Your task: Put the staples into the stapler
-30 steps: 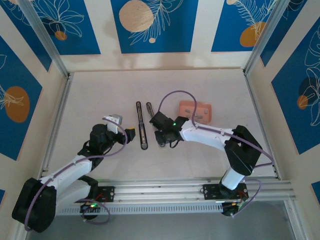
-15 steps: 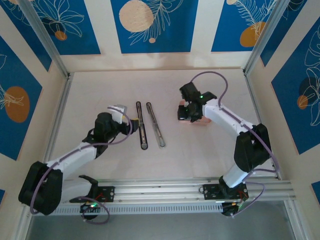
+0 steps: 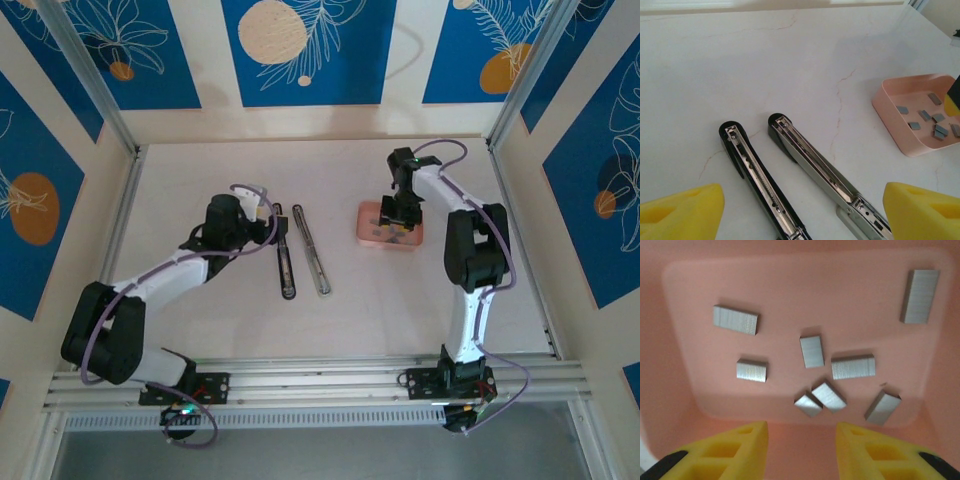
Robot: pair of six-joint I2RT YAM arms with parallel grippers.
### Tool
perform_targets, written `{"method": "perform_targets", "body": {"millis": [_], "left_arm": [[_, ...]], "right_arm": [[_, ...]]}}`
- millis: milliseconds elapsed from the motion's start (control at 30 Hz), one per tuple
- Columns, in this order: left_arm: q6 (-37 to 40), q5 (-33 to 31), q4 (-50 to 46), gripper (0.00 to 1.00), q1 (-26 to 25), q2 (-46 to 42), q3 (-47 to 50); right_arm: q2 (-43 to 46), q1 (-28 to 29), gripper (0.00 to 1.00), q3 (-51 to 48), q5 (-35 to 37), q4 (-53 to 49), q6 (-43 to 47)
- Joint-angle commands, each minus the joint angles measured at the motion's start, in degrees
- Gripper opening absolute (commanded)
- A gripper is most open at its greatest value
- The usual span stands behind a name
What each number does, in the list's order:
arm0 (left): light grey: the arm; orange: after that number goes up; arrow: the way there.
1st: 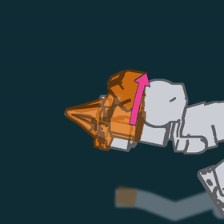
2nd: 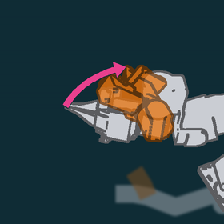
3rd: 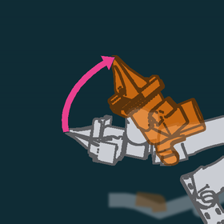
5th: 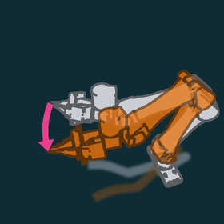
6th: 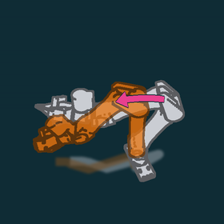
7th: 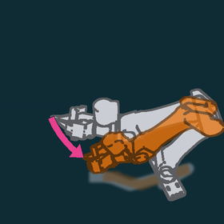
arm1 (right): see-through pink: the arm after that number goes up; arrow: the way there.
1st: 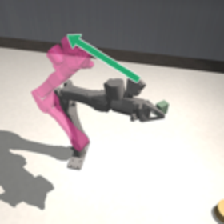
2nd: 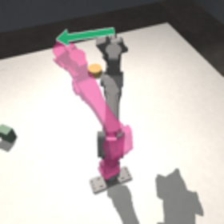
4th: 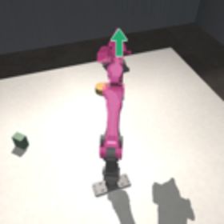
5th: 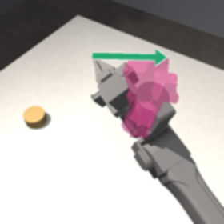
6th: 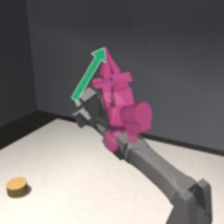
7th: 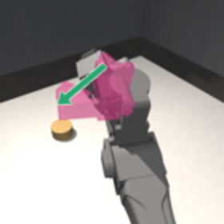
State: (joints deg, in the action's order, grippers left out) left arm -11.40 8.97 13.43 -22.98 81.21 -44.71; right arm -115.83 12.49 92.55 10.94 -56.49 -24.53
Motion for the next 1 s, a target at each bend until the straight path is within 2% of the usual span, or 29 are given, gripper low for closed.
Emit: {"method": "perform_targets", "body": {"millis": [0, 400, 733, 967], "left_arm": [[1.0, 0.3, -3.1, 0.83, 1.1, 1.6, -3.1], [0.1, 0.4, -3.5, 0.82, 1.0, 5.5, -6.0], [-0.5, 0.3, -4.6, 0.81, 1.1, 6.2, -6.8], [-0.4, 0.0, -5.7, 0.81, 1.0, 5.9, -7.0]], "right_arm": [[-2.3, -0.4, 0.39, 3.5, -1.0, -1.7, 0.3], [-7.0, -0.8, 0.33, 5.4, 2.3, 0.6, 3.2], [-9.1, -1.2, 0.32, 5.4, 1.5, 2.6, 3.8], [-11.0, -1.6, 0.23, 5.5, 1.0, 2.5, 4.0]]}}
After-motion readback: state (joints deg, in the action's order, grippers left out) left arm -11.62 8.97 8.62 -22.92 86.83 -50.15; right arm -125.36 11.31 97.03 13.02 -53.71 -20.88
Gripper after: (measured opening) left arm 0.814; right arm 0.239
